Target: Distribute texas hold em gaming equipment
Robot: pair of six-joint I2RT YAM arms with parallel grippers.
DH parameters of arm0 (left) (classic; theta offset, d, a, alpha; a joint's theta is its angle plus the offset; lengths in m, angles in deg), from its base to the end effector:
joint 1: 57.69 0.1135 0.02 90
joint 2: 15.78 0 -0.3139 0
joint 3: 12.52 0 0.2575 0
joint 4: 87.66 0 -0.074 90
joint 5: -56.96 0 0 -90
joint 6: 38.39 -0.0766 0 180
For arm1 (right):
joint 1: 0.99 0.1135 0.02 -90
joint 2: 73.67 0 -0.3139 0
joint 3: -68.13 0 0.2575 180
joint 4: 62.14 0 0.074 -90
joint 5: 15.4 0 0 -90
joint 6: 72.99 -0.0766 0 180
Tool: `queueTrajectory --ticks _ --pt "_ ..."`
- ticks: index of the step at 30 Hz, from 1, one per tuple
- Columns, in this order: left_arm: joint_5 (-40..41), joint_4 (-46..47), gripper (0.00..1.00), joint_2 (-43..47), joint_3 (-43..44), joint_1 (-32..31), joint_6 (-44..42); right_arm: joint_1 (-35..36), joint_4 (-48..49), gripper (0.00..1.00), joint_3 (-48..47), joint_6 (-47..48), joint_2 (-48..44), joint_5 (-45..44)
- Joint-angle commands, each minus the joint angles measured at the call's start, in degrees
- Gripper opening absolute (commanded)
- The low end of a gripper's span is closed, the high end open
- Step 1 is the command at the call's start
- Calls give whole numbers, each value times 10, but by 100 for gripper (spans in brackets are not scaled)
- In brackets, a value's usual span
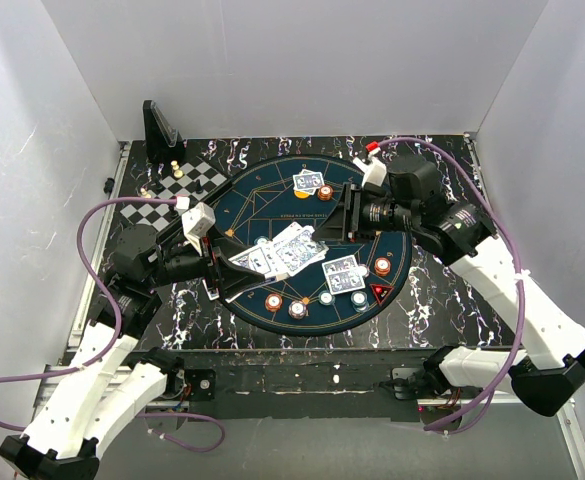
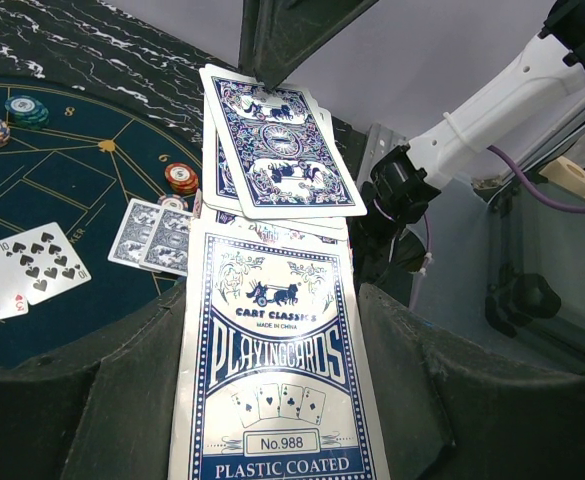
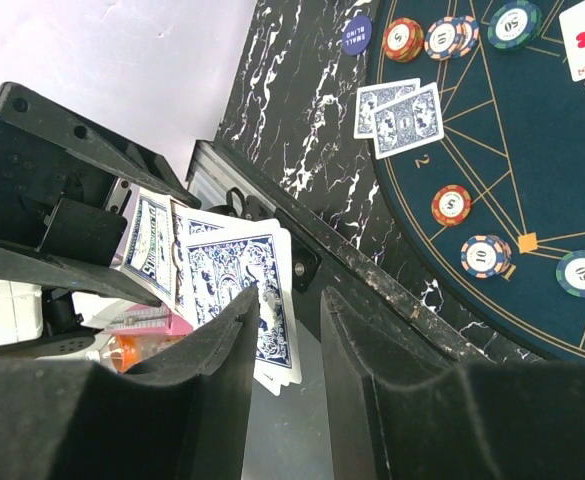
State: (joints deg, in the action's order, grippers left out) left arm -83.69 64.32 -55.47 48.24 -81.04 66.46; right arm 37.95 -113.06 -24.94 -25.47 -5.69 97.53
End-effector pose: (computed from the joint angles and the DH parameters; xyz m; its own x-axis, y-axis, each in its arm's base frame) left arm 0.1054 -0.1100 0.3917 -0.3524 -0.0249 -0.9355 0.8956 0.2809 -0.3449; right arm 0.1878 0.1902 0.4507 -0.8251 0.1330 -0.5492 -0.3992 0.5507 0.7331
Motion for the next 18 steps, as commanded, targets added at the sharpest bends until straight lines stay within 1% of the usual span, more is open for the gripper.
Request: queueTrajectory --ticks 1,5,6,7,8,10,11,14,16,18 --pt "-10 20 0 7 -5 2 6 -3 -15 38 -42 24 1 -18" --pt "-9 19 0 7 -4 3 7 -4 -31 37 -49 28 4 -18" --pt "-9 19 0 6 -3 3 8 -4 -38 40 -50 30 6 -17" --pt "-9 19 0 6 -3 4 9 -3 -44 46 -50 31 7 -14" --pt "-9 21 0 7 -3 5 10 -4 -47 58 -47 30 6 -12" --pt "-8 22 0 4 -3 5 13 -3 -46 74 -32 27 -5 -11" --pt "-8 23 0 4 -3 6 14 -3 -39 78 -22 21 -12 -9" --pt "-9 27 0 1 -3 5 14 -3 -4 81 20 -7 -26 10" --pt "-9 29 0 0 -4 5 14 -2 16 81 31 -22 -23 25" --pt "-9 30 0 -1 -3 5 15 2 31 78 37 -33 -16 30"
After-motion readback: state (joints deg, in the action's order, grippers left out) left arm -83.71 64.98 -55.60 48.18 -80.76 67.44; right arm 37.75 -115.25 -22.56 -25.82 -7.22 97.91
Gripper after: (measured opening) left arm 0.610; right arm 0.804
